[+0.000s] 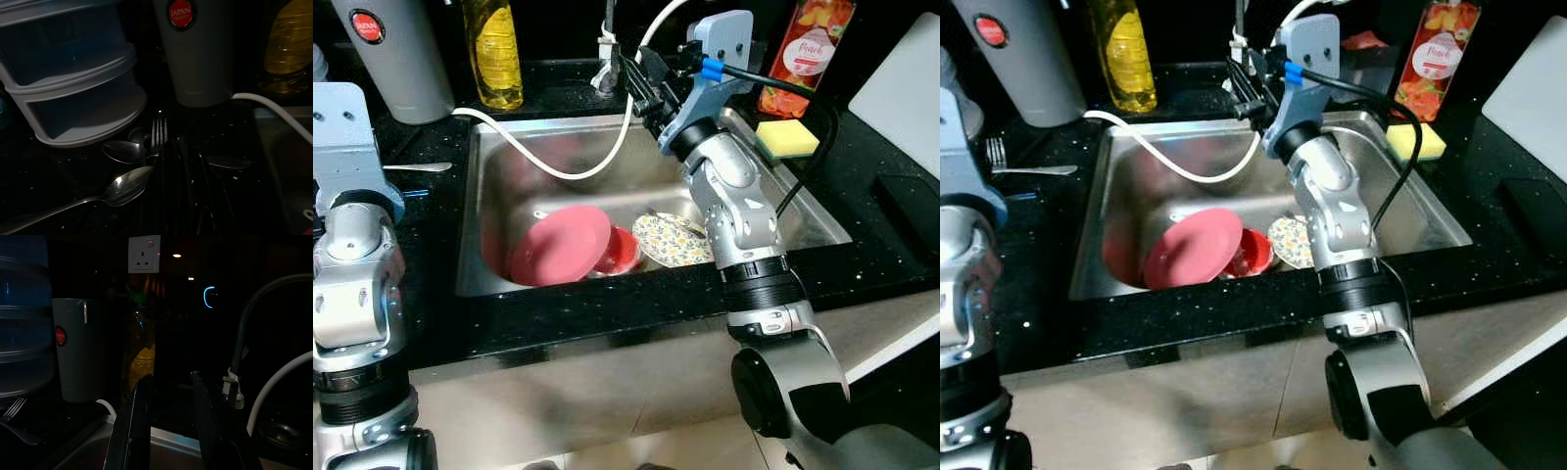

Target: Kitchen organization

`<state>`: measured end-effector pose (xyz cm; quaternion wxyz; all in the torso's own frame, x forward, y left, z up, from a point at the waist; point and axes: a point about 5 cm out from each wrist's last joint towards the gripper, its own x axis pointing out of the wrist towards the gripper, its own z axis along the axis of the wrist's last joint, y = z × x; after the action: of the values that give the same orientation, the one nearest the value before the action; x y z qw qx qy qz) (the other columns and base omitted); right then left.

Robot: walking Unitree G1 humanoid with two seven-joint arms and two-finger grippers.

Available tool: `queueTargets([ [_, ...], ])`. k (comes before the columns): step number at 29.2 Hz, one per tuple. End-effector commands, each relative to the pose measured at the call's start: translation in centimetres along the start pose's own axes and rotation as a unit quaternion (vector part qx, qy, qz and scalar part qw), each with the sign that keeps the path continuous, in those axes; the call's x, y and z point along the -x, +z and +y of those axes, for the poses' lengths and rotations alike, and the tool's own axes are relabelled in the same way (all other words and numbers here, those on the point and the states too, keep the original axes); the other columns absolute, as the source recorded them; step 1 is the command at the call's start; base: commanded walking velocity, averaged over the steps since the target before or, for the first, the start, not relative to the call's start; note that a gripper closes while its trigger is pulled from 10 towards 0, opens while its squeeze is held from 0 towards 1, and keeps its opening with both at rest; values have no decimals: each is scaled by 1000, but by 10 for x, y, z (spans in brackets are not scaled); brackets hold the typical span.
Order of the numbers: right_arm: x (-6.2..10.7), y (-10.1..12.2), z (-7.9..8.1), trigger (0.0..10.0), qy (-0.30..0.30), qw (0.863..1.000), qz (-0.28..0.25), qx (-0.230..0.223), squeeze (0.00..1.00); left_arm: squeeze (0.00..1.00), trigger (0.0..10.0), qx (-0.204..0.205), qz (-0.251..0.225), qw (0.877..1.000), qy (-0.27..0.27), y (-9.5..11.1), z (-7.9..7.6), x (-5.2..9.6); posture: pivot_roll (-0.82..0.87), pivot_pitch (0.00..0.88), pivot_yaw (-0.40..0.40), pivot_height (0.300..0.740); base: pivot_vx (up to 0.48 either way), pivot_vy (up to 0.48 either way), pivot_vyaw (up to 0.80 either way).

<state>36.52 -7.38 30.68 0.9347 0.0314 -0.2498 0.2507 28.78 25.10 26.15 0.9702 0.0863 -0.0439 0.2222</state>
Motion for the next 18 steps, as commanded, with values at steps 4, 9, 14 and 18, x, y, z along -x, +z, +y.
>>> queueTargets([
  [4,0,1,2,10000,4,1000,-3,-3,0,0,10000,-8,3,1000,3,-1,1,1,164,21,-17,740,0,0,0],
  [9,0,2,2,10000,3,1000,-4,-2,0,0,10000,-7,3,1000,13,-1,5,0,163,20,-17,740,0,-378,0],
  [14,0,2,2,10000,3,1000,-4,-2,0,0,10000,-3,1,1000,22,0,6,1,163,20,-17,740,0,-245,0],
  [18,0,2,2,10000,3,1000,-4,-2,0,0,10000,-1,2,1000,22,0,5,0,161,21,-15,740,0,0,0],
])
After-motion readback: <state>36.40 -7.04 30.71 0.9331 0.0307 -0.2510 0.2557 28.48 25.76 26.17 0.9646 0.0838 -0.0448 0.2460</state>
